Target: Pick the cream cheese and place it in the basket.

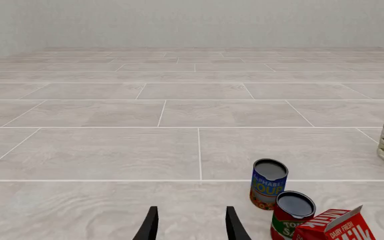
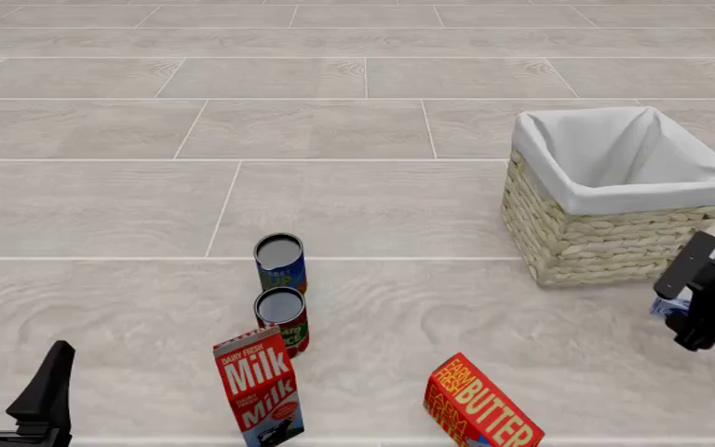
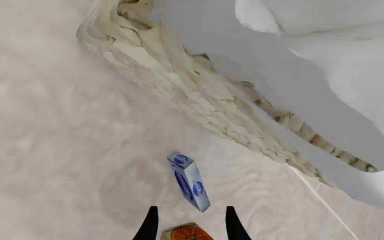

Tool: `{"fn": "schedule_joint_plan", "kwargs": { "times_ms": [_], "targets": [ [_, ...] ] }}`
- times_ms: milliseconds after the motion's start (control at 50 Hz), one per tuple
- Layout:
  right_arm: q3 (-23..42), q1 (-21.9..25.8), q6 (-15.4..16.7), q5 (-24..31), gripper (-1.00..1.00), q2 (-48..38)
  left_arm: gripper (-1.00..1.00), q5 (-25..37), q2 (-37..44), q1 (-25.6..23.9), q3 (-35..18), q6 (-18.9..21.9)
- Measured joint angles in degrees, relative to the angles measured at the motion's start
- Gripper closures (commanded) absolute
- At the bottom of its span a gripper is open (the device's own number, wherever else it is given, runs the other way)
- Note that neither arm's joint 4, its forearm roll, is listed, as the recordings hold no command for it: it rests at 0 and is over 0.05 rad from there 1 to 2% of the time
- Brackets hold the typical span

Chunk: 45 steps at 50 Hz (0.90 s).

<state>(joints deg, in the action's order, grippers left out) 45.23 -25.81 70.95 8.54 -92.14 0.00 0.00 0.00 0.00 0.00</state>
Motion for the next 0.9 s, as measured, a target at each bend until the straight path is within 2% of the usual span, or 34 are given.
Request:
{"fn": "schedule_joint_plan", "kwargs": {
  "times_ms": [440, 900],
  "targets": [
    [2.2, 0.2, -0.7, -3.9, -1.0, -5.9, -1.0, 0.0, 0.0, 0.0, 0.0, 0.0],
    [2.7, -0.7, -0.4, -5.4, -1.0, -8.8, -1.0, 0.0, 0.0, 0.0, 0.0, 0.0]
  ]
}}
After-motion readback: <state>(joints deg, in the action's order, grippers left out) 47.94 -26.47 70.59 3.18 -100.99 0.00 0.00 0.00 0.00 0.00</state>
